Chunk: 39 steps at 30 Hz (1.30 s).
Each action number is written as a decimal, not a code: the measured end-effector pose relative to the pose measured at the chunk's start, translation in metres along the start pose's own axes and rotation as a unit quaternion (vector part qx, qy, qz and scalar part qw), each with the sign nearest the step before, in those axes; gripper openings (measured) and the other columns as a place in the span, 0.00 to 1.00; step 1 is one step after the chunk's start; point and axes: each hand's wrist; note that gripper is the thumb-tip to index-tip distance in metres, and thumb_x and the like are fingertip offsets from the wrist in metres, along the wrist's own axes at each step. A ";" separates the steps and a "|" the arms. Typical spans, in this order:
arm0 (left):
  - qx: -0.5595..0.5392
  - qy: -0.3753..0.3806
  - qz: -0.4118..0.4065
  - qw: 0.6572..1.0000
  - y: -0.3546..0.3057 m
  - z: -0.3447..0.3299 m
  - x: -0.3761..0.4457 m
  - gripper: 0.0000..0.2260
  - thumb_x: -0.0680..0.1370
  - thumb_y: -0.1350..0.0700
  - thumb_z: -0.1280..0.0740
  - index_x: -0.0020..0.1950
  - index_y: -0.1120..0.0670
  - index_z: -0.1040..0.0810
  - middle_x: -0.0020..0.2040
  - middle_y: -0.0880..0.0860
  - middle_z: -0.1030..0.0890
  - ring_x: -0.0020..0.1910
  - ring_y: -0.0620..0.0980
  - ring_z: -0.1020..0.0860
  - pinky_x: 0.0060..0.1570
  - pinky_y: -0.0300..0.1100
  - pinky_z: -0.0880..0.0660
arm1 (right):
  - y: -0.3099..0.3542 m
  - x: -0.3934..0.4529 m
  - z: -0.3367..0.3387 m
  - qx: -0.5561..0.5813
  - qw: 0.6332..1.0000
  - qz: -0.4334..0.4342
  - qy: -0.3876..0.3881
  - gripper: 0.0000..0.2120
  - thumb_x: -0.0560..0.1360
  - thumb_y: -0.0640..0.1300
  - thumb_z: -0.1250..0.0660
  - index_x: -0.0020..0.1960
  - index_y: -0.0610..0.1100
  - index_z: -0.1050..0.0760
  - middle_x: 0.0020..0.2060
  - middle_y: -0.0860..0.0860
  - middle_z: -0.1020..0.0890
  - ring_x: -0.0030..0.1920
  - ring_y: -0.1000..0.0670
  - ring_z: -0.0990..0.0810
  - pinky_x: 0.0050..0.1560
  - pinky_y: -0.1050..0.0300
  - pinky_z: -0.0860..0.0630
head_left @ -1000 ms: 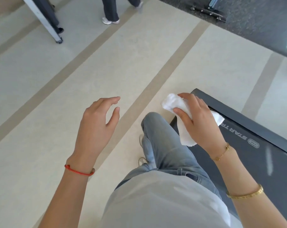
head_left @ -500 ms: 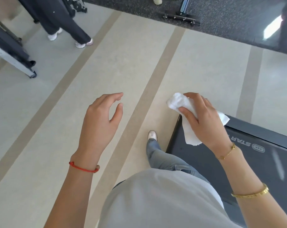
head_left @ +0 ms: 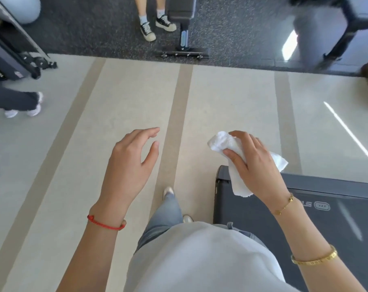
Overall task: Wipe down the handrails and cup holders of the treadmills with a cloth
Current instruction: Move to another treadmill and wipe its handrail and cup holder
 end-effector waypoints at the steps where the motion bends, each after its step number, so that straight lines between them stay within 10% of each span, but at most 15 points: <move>1: -0.005 0.014 -0.009 1.000 0.005 -0.005 0.020 0.12 0.81 0.57 0.36 0.64 0.54 0.22 0.57 0.48 0.19 0.58 0.48 0.21 0.61 0.50 0.25 | -0.003 0.013 -0.001 0.001 1.000 -0.012 -0.007 0.16 0.80 0.50 0.39 0.64 0.43 0.29 0.53 0.47 0.22 0.54 0.44 0.26 0.54 0.47 0.28; 22: -0.055 0.201 -0.273 0.939 0.001 -0.122 0.448 0.12 0.81 0.57 0.36 0.64 0.54 0.21 0.56 0.49 0.19 0.56 0.48 0.21 0.58 0.44 0.26 | -0.064 0.270 0.020 -0.007 0.942 -0.265 -0.207 0.16 0.80 0.53 0.40 0.64 0.46 0.30 0.55 0.50 0.22 0.55 0.48 0.26 0.53 0.57 0.33; 39: -0.092 0.287 -0.395 0.868 -0.181 -0.319 0.624 0.12 0.81 0.58 0.35 0.64 0.55 0.21 0.57 0.50 0.19 0.57 0.51 0.21 0.62 0.50 0.26 | -0.230 0.358 0.146 -0.023 0.871 -0.377 -0.314 0.12 0.81 0.48 0.39 0.62 0.46 0.27 0.50 0.49 0.23 0.51 0.47 0.26 0.55 0.52 0.30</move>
Point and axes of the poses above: each hand's wrist, its own x-axis towards the middle knuckle, its own z-axis out of the back of the hand, y = z × x
